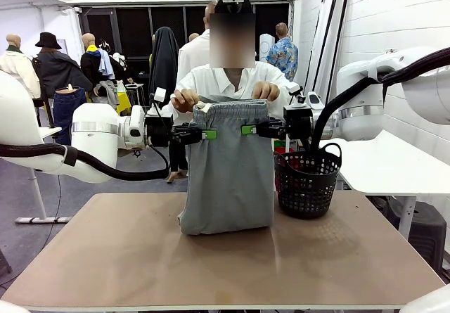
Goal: Fold the training pants.
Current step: Release the ends of the Training pants and then grab the overlapped ends.
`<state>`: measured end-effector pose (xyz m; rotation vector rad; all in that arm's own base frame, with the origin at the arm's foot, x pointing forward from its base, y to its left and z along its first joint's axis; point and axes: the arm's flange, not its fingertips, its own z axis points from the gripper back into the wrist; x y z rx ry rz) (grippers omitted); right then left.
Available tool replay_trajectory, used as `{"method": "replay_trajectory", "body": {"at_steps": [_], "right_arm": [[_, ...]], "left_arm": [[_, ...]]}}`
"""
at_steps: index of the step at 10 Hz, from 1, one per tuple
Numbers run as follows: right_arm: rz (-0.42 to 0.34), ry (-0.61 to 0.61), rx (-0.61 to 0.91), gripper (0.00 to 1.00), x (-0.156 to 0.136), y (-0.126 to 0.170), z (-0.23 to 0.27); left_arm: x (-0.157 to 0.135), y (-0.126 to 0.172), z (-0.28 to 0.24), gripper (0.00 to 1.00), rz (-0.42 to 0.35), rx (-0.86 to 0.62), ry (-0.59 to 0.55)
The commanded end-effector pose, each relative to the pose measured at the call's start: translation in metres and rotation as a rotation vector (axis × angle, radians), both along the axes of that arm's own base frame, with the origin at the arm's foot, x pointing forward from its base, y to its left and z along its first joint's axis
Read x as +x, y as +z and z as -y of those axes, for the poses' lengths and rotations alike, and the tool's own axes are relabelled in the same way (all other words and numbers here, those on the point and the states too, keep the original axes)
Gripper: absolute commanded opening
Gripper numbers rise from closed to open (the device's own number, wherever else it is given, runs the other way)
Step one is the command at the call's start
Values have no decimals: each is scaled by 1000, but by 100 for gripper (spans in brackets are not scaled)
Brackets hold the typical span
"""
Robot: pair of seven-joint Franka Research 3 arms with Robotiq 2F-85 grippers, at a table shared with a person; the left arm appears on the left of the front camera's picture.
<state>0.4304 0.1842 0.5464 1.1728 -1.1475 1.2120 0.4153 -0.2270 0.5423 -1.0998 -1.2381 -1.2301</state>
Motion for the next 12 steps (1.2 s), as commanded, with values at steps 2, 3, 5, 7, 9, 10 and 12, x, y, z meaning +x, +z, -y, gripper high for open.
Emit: {"method": "replay_trajectory", "body": {"at_steps": [2,3,5,7,9,10,12], "right_arm": [[1,13,8,0,-3,1,0],[1,13,8,0,-3,1,0],[1,13,8,0,-3,1,0],[1,13,8,0,-3,1,0],[1,13,8,0,-3,1,0],[1,13,8,0,-3,1,0],[1,13,8,0,-3,1,0]], "left_arm": [[-2,3,0,0,-1,-12,10],[-2,3,0,0,-1,-12,10],[-2,3,0,0,-1,-12,10],[-2,3,0,0,-1,-12,10],[-2,3,0,0,-1,-12,10],[-2,3,0,0,-1,-12,10],[-2,3,0,0,-1,-12,10]]}}
